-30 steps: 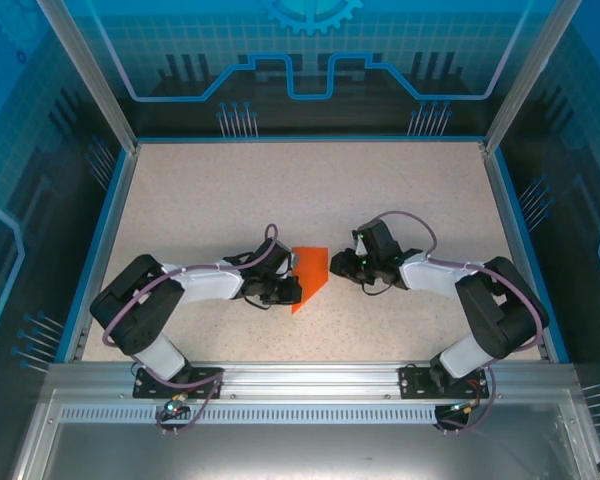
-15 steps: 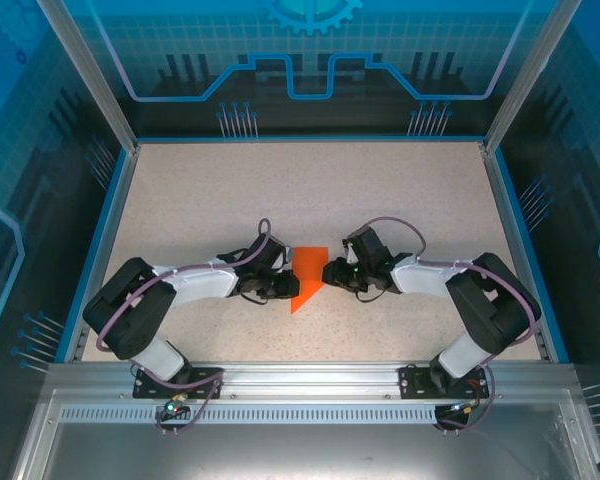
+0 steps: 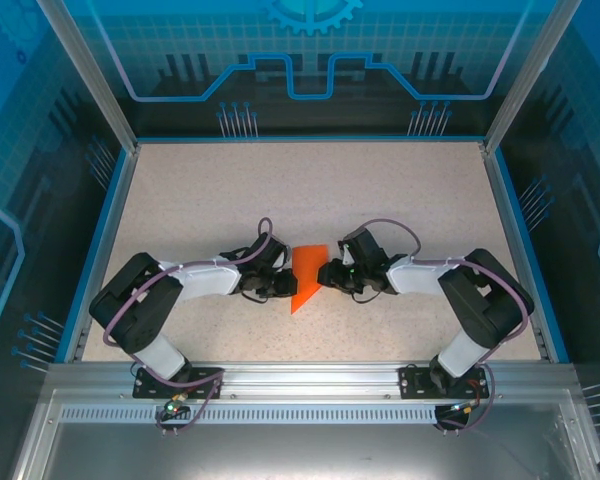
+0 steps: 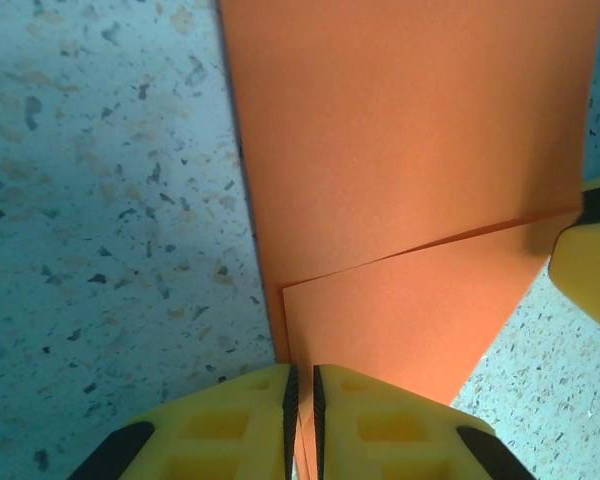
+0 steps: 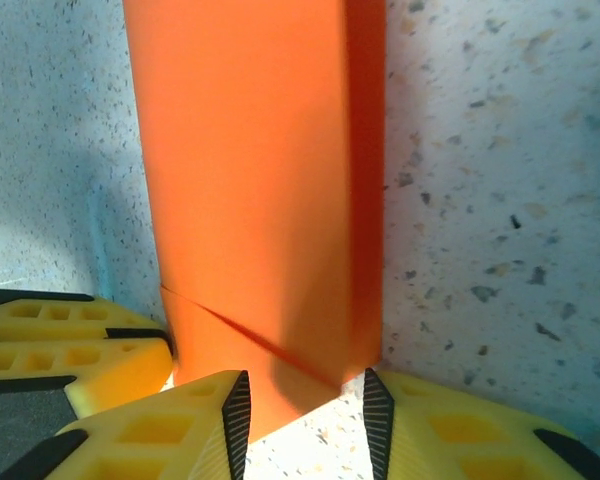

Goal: Fold a paper plane with a square sheet of paper (pick it up from the middle)
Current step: Third fold the triangle at the center of the table, then fourth fold the wing at the center of the table.

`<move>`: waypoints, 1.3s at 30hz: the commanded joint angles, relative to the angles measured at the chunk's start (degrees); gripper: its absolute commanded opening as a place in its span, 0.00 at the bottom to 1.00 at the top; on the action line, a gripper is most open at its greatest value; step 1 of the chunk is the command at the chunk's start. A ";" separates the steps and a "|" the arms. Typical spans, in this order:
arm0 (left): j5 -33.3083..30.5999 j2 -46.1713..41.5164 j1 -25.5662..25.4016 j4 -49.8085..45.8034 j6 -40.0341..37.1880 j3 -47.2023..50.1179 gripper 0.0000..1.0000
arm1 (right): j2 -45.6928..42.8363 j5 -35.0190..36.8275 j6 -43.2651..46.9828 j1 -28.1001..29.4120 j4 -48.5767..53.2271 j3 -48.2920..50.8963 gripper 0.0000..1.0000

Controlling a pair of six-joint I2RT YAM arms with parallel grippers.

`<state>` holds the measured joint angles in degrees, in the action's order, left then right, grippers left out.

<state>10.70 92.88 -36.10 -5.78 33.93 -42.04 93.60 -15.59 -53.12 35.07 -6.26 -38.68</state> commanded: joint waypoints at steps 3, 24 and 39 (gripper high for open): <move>0.13 0.75 0.56 -1.44 -1.15 -1.20 0.16 | 2.30 -3.58 -0.65 1.22 -4.02 -1.96 0.34; -7.36 -16.91 -5.30 -4.78 -3.54 4.67 0.45 | 2.46 -3.59 -1.68 2.01 -6.66 -1.01 0.15; -29.69 -8.56 -21.16 -4.68 -1.79 1.14 0.53 | 0.97 -4.86 -1.11 1.97 -4.81 -1.36 0.16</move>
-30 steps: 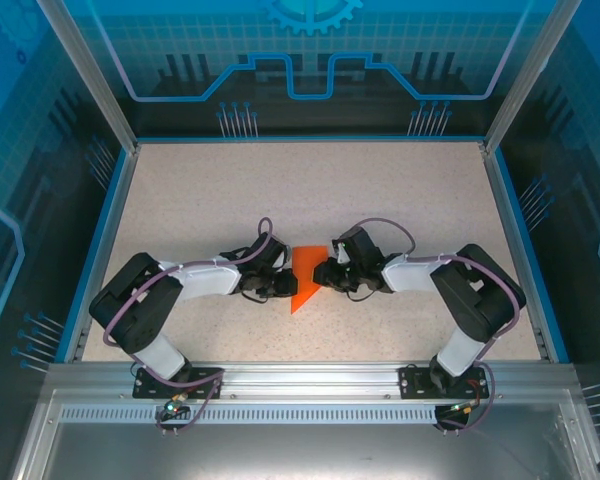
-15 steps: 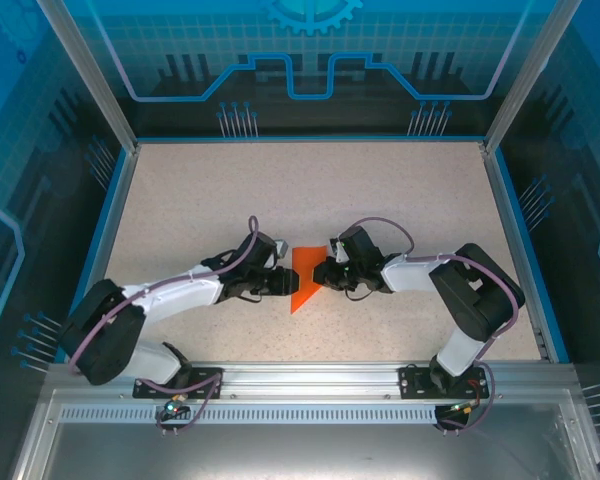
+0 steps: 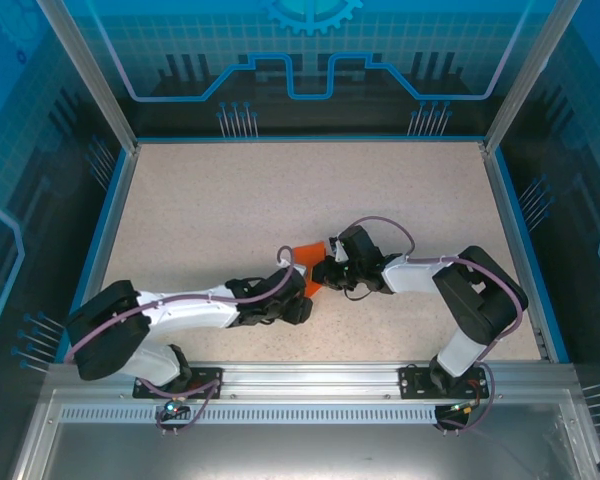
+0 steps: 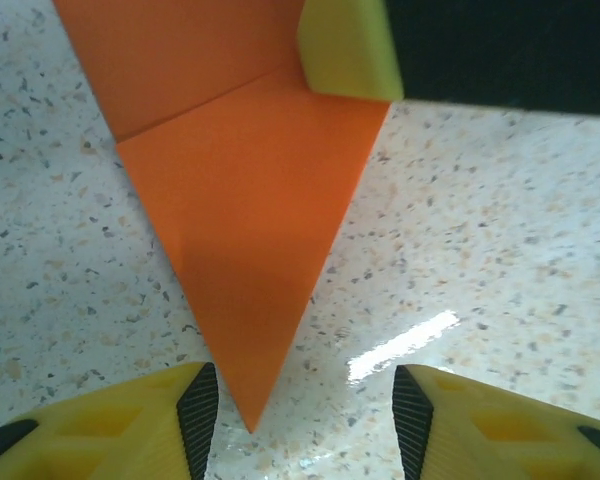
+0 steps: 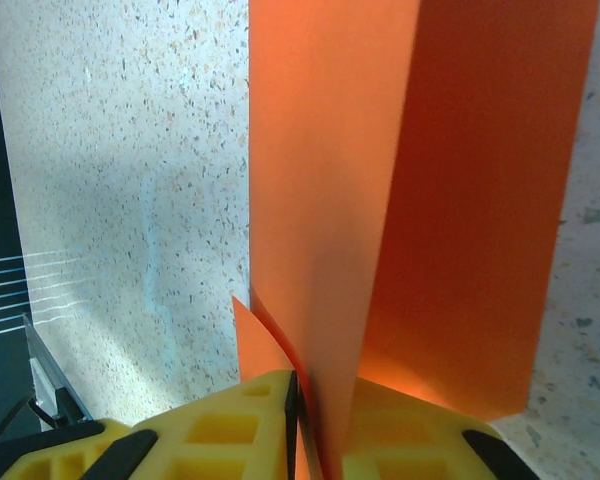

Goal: Fold a paper plane with a square sheet of paper (pick it up from the middle)
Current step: Fourth fold the wing at the center of the table.

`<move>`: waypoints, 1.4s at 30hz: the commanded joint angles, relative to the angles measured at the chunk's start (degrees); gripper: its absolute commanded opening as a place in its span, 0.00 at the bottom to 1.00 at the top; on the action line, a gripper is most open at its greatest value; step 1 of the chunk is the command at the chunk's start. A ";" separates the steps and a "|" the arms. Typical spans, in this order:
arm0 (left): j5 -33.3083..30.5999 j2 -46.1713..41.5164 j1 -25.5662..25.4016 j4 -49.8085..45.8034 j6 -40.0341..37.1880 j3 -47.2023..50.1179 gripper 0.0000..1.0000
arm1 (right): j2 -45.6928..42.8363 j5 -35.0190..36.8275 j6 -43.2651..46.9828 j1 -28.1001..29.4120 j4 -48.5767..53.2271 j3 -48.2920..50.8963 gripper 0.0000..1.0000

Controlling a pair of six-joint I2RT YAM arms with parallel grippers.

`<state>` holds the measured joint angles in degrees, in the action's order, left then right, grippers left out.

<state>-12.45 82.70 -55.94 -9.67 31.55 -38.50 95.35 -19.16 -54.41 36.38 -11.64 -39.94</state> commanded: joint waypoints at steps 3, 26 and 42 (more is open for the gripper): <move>-9.24 3.36 -2.39 -1.33 1.16 -3.72 0.52 | -0.74 -1.51 0.27 0.62 0.71 -0.39 0.16; -13.53 9.57 -5.31 -1.16 4.48 -6.19 0.44 | 0.04 -2.51 0.62 0.01 2.10 -2.25 0.17; -16.59 10.99 -5.32 -2.75 5.69 -6.52 0.24 | -0.80 -2.38 0.93 -0.16 2.93 -2.07 0.17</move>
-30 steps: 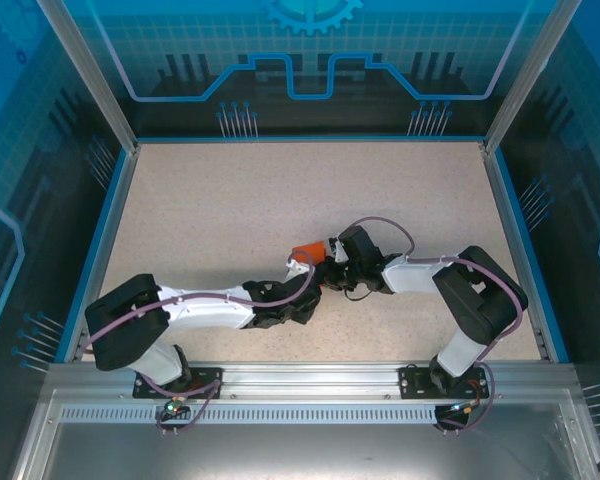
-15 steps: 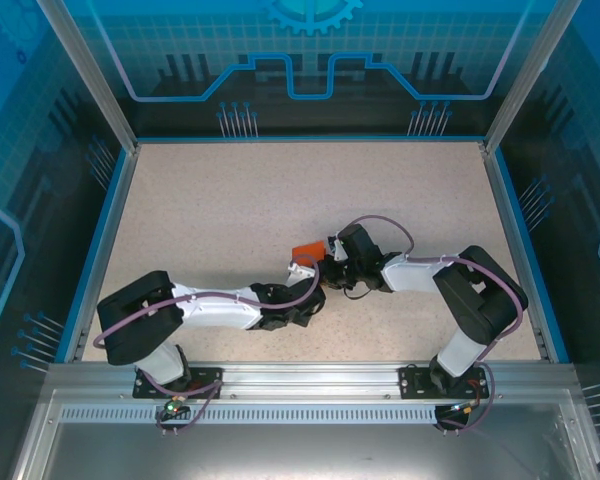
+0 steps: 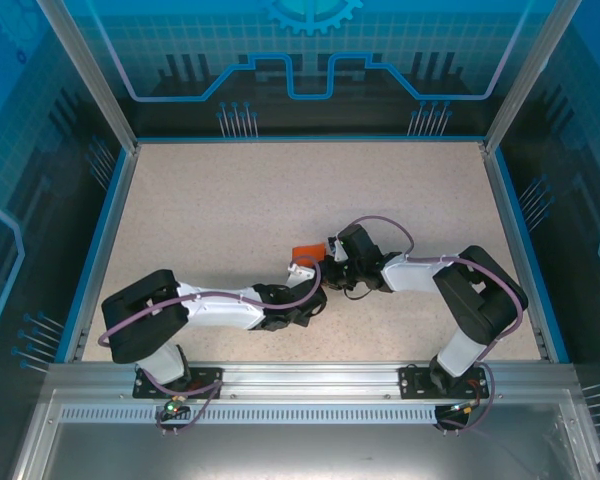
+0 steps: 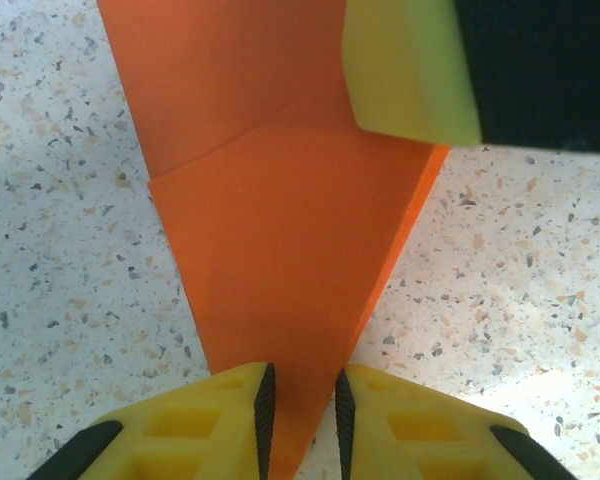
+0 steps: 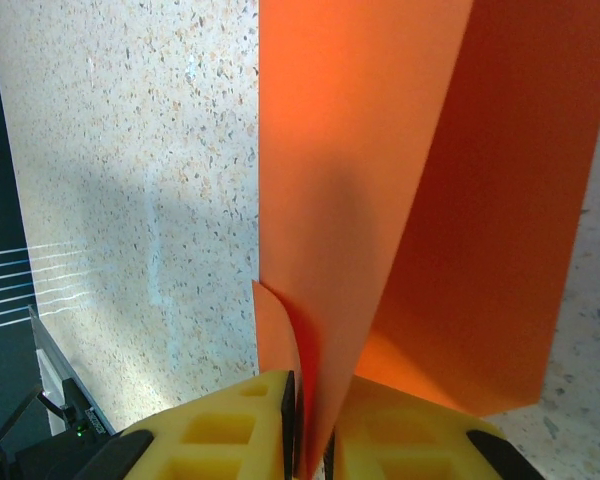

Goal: Fold a paper plane with a square sheet of paper (pick it up from the middle)
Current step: Fourth fold the wing at the center of the table.

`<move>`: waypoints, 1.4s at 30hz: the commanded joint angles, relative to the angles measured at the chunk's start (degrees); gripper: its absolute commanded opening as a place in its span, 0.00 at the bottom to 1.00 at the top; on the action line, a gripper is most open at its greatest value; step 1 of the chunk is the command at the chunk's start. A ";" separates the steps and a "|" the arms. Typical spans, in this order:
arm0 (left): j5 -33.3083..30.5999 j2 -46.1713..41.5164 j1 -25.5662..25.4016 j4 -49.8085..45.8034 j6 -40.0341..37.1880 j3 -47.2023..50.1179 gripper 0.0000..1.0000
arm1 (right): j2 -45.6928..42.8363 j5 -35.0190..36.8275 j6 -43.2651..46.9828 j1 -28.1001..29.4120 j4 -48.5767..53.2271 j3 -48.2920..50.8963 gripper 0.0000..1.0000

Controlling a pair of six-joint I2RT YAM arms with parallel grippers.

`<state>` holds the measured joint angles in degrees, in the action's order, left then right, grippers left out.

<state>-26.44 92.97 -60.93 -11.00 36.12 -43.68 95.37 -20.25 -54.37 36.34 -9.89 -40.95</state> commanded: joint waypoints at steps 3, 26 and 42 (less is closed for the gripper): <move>-2.70 0.64 -0.33 -1.37 1.15 -1.32 0.25 | -1.17 -1.27 1.02 -0.26 1.39 -1.07 0.17; -3.79 0.81 -0.34 -0.59 -0.79 -1.76 0.33 | -1.34 -2.09 0.59 -0.30 1.35 -1.79 0.12; -7.03 0.62 -0.34 -2.91 0.70 -1.61 0.13 | -2.26 -1.54 1.19 -0.30 2.66 -1.61 0.13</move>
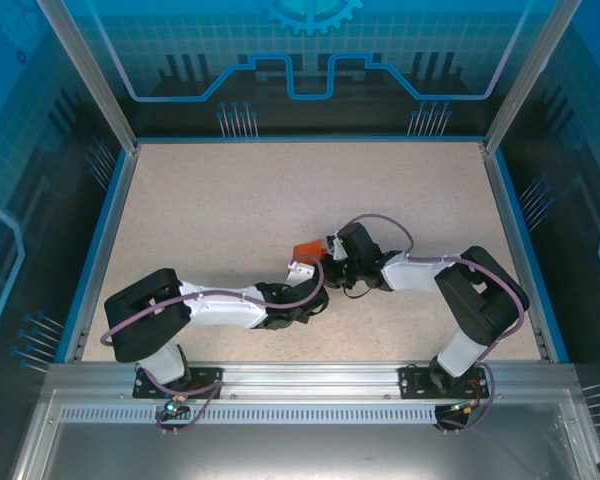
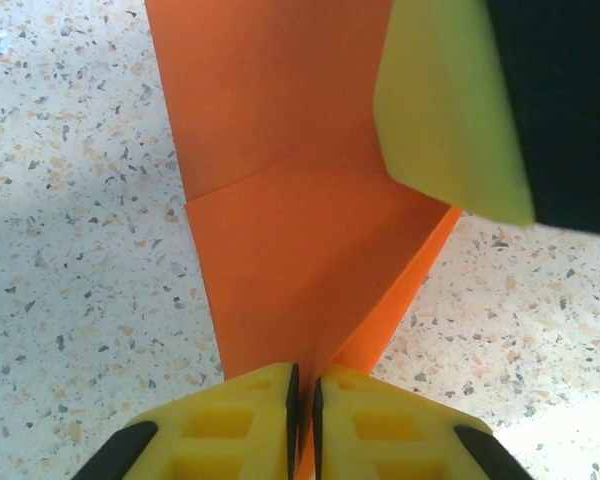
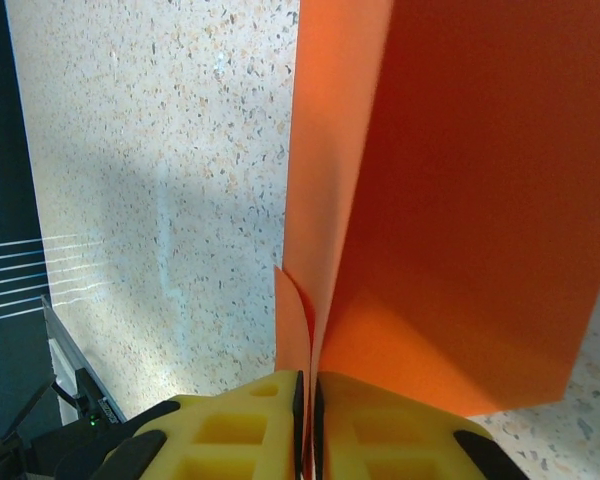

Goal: Fold a paper plane with a square sheet of paper (pick it up from the middle)
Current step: Fourth fold the wing at the center of the table.

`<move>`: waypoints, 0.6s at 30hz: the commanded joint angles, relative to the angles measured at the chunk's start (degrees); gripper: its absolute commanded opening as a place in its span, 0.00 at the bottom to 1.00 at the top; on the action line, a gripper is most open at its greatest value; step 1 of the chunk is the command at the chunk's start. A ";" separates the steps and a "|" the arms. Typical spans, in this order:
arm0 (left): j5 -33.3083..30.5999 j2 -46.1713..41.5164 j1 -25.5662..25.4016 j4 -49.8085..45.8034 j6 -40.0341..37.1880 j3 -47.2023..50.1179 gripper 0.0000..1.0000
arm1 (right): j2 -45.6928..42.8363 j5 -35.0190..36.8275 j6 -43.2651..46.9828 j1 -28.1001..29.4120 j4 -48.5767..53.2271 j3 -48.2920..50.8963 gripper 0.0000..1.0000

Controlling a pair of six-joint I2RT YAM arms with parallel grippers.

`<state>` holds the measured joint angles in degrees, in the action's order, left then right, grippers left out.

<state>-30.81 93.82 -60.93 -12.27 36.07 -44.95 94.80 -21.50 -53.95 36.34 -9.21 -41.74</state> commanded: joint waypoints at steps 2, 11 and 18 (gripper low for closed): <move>-2.74 -0.87 -0.33 -1.05 0.61 0.25 0.11 | -2.20 -0.09 0.79 -0.37 2.43 -0.70 0.14; 5.26 -6.69 2.92 7.53 -1.43 8.06 0.05 | -12.40 4.62 2.66 -2.36 8.68 3.24 0.33; 17.31 -14.93 8.91 16.75 -3.77 18.22 0.05 | -23.06 7.20 2.63 -3.12 12.82 8.40 0.39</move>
<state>-20.38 81.65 -53.65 -0.10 34.17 -29.39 74.06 -15.84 -52.01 33.69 -0.08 -35.11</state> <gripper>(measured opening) 0.054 0.393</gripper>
